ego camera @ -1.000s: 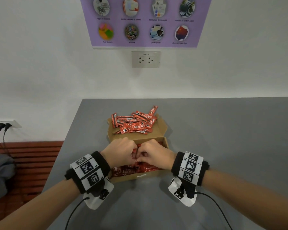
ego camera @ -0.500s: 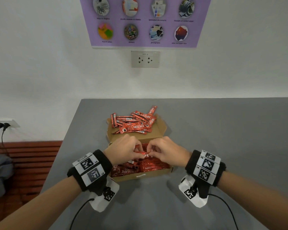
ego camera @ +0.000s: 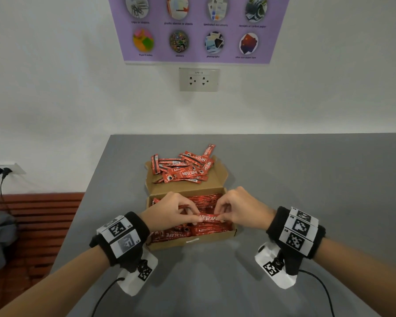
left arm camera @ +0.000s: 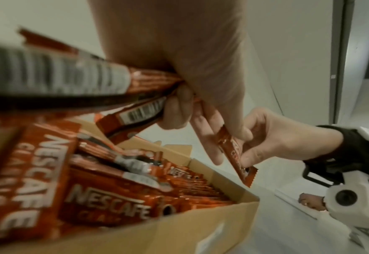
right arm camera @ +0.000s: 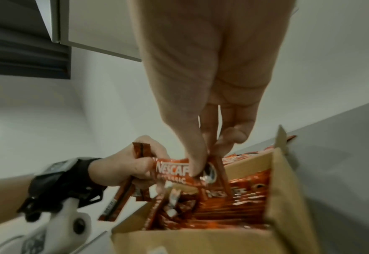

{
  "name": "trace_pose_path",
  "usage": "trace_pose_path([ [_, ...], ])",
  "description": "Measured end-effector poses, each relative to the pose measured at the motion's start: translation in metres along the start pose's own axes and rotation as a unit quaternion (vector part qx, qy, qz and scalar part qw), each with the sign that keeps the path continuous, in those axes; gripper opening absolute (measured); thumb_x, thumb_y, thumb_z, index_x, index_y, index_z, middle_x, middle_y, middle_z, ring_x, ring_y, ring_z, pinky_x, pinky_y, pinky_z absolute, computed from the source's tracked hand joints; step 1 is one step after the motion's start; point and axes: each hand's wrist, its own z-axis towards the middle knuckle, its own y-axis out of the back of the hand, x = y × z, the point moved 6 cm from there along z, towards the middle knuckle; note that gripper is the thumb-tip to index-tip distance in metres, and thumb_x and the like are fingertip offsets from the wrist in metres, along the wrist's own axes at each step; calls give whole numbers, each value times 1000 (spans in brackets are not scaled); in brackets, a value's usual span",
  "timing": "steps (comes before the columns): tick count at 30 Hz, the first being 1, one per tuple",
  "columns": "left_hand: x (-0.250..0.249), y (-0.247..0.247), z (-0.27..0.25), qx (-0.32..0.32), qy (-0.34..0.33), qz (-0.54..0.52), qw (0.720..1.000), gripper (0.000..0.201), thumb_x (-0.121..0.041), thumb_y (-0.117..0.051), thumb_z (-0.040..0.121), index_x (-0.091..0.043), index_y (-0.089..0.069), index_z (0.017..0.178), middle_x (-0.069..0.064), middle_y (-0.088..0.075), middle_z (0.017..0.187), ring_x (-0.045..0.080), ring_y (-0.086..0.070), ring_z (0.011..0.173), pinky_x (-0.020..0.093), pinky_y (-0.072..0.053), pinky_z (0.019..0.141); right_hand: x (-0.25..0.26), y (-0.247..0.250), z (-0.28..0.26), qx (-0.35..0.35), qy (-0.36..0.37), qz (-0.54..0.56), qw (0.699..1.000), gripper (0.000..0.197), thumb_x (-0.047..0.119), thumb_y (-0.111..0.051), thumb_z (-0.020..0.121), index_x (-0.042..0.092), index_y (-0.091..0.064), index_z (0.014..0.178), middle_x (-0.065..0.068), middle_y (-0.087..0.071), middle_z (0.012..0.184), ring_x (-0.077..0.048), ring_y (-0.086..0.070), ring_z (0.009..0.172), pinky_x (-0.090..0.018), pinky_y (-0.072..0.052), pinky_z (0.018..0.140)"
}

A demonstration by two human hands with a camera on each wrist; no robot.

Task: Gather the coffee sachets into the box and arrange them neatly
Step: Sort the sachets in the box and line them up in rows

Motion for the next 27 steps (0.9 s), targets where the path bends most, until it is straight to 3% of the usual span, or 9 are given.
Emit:
trace_pose_path([
  [4,15,2,3,18,22,91,995,11,-27,-67,85,-19,-72,91,-16,-65,85,-5,-60,77,12,-47,71,-24,15,-8,-80,-44,39,995,6,10,-74,79,6,-74,83,-5,-72,82,11,-58,61,-4,-43,62],
  [6,16,-8,6,56,21,141,988,13,-31,-69,82,-21,-71,90,-14,-66,88,-1,-60,79,14,-49,75,-25,16,-11,-92,-42,63,993,6,10,-73,79,5,-73,82,-5,-73,81,13,-59,63,-3,-43,63],
  [9,16,-22,12,86,15,165,982,18,-33,-71,80,-18,-70,91,-9,-69,89,-1,-60,75,13,-47,72,-17,2,-13,-43,-26,62,997,11,12,-72,81,5,-73,88,-5,-72,85,11,-59,65,-5,-45,66],
  [12,14,-31,17,105,19,182,977,12,-27,-69,81,-17,-70,88,-5,-70,87,4,-62,75,18,-50,73,-15,-6,-11,-28,-16,50,998,11,14,-71,81,6,-73,89,-3,-71,85,10,-58,67,-5,-45,68],
  [14,13,-34,18,106,20,205,973,6,-24,-64,82,-19,-66,80,-3,-69,83,8,-60,69,21,-49,69,-13,-9,-8,-12,-6,42,999,12,14,-71,81,5,-73,89,-2,-71,84,9,-57,64,-4,-43,67],
  [17,13,-36,20,102,15,236,966,20,-24,-62,83,-24,-53,66,-3,-62,72,7,-49,57,19,-40,58,-6,-14,-3,41,9,11,999,13,13,-70,82,3,-72,91,-8,-71,88,-2,-59,70,-3,-41,66],
  [21,11,-37,19,118,3,264,957,11,-24,-64,83,-15,-63,78,3,-67,81,11,-50,62,22,-40,61,1,-22,3,85,31,-34,995,11,12,-68,83,4,-72,90,-10,-71,85,-17,-63,76,-12,-43,66],
  [25,11,-37,21,111,2,242,964,9,-18,-64,81,-13,-62,73,6,-67,77,12,-51,59,24,-43,58,6,-20,9,92,46,-63,993,11,13,-68,83,5,-73,88,-8,-70,83,-15,-61,74,-15,-43,65],
  [27,10,-37,20,116,3,252,961,6,-15,-62,82,-11,-66,81,4,-68,85,11,-52,64,20,-41,61,8,-27,10,124,54,-107,985,11,14,-68,82,6,-73,89,-7,-71,85,-18,-62,78,-24,-47,71],
])
